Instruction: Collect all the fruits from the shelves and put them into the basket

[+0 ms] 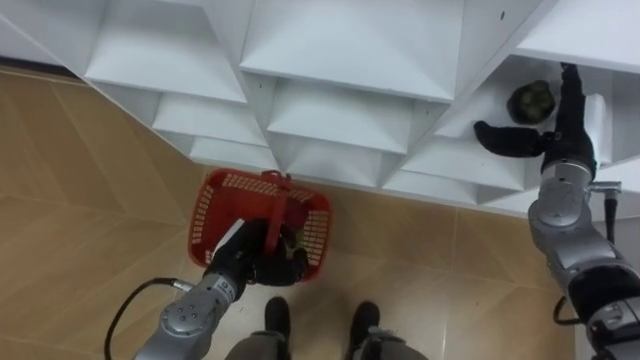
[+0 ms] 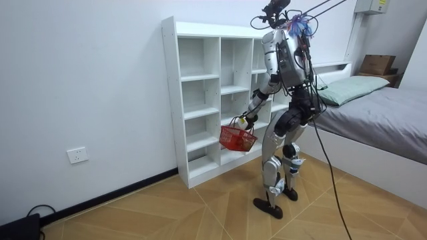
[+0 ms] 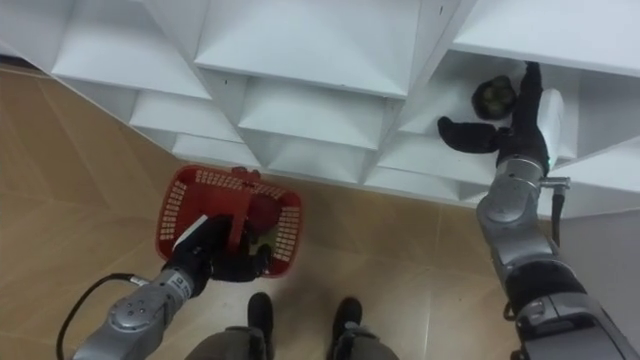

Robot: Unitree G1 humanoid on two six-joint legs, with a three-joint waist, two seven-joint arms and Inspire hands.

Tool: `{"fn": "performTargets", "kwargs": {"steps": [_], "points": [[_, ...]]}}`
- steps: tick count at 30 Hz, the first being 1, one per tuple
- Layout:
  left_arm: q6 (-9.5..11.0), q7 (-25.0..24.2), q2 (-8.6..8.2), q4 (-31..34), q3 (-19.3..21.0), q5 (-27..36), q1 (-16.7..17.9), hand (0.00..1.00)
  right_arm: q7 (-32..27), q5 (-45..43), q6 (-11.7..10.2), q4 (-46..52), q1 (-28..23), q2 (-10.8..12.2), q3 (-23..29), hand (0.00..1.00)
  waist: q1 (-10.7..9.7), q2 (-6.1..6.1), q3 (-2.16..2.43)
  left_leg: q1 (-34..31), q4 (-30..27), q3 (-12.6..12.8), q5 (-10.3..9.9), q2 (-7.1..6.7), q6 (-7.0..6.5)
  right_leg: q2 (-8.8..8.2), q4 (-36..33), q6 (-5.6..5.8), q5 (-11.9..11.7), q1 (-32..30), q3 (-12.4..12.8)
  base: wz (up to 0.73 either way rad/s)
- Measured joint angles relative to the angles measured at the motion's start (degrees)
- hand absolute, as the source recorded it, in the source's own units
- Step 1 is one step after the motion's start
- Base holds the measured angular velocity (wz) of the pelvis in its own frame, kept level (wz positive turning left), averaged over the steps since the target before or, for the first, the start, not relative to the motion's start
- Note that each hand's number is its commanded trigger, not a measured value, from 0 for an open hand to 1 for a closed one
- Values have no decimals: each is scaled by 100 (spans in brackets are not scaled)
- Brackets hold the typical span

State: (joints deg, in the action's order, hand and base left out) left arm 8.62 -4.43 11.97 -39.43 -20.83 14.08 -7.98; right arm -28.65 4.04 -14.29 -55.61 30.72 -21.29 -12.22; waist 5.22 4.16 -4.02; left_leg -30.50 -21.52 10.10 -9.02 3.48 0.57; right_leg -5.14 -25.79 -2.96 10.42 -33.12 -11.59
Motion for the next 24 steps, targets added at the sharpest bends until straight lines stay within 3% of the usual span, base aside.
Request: {"fn": "performTargets", "kwargs": {"steps": [2, 3, 5, 6, 11, 24], "points": [[-3, 5, 18, 0, 2, 0, 1, 100, 0, 0, 10, -1, 13, 0, 0, 30, -1, -1, 1, 1, -1, 2, 0, 2, 0, 1, -4, -1, -1, 0, -2, 0], [-6, 6, 20, 0, 3, 1, 2, 100, 0, 0, 13, -1, 13, 0, 0, 54, -1, -1, 1, 1, -1, 3, 0, 3, 0, 1, -5, -1, -2, 0, -2, 0], [-13, 6, 19, 0, 3, 1, 1, 100, 0, 0, 37, -1, 13, 0, 0, 90, 0, -3, 2, 1, -5, 3, 0, 4, 0, 1, -10, -1, -6, 0, -2, 0], [-19, 6, 18, 0, 3, 1, 1, 100, -19, -6, 57, -1, 23, -1, 0, 100, 1, -4, 2, 1, -9, 3, 0, 6, 0, 1, -12, -3, -9, 1, -2, 0], [-93, 36, 19, 0, -8, 6, -4, 100, -73, 4, 61, 0, 52, -142, 1, 100, -8, -10, 6, 6, -30, 9, 0, 18, 0, 13, -8, -14, -36, 6, 1, -1], [-121, 51, 23, 0, -4, 9, -29, 100, -78, 73, 72, -9, 40, -144, -58, 100, 10, -26, 19, 11, -27, 10, 16, 10, -5, 16, -4, -10, -55, 7, 25, 0]]}}
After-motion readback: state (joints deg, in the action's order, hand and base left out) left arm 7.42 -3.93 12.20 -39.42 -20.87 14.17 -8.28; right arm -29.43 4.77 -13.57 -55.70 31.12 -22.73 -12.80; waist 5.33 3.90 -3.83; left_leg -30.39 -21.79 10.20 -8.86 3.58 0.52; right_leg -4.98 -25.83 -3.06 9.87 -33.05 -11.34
